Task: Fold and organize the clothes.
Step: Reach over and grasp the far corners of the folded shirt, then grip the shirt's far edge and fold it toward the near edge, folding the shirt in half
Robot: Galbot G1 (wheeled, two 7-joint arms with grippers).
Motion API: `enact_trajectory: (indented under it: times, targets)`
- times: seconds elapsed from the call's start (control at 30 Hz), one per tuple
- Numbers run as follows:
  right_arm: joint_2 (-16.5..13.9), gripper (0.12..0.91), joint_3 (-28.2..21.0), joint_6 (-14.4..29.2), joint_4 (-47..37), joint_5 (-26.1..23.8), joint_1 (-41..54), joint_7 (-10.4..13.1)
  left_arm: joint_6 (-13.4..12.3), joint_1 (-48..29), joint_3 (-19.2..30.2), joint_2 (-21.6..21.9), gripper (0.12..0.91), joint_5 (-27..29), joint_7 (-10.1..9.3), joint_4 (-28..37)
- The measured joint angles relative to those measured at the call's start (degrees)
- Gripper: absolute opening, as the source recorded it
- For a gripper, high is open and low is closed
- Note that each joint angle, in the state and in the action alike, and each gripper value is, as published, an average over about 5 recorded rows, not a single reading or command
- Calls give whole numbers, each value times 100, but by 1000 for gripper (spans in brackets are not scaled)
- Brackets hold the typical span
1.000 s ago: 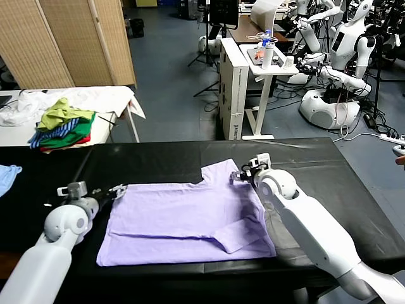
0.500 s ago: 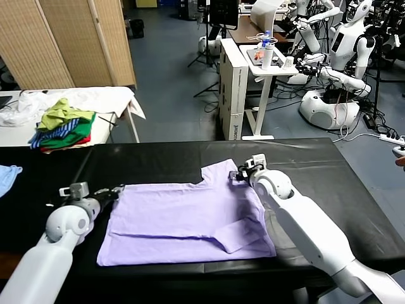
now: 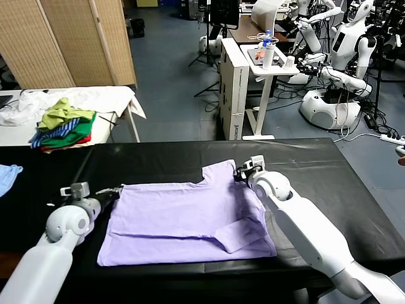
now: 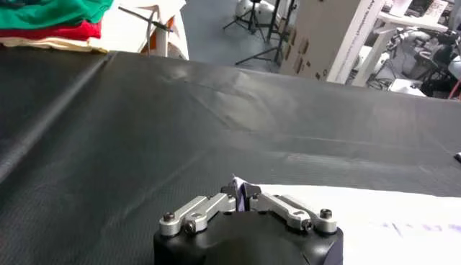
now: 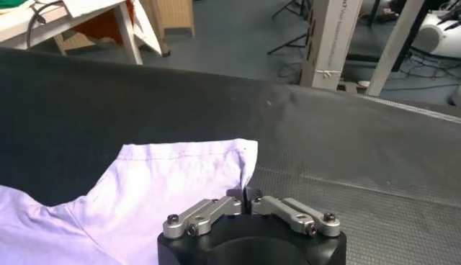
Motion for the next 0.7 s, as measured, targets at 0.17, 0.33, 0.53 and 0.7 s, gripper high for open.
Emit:
enact_trajectory:
  times: [0.17, 0.33, 0.53, 0.7]
  targets:
    - [-127, 140, 94, 136, 295, 9, -99, -54, 1, 83, -101, 80, 208, -109, -17, -160]
    - [-312, 140, 252, 122, 630, 23, -261, -82, 22, 256, -220, 251, 208, -243, -48, -413]
    - [-587, 140, 515, 59, 1086, 22, -587, -200, 56, 593, -429, 501, 208, -375, -21, -878]
    - [-866, 140, 750, -6, 1531, 43, -984, -264, 68, 963, -612, 655, 208, -374, -7, -1310]
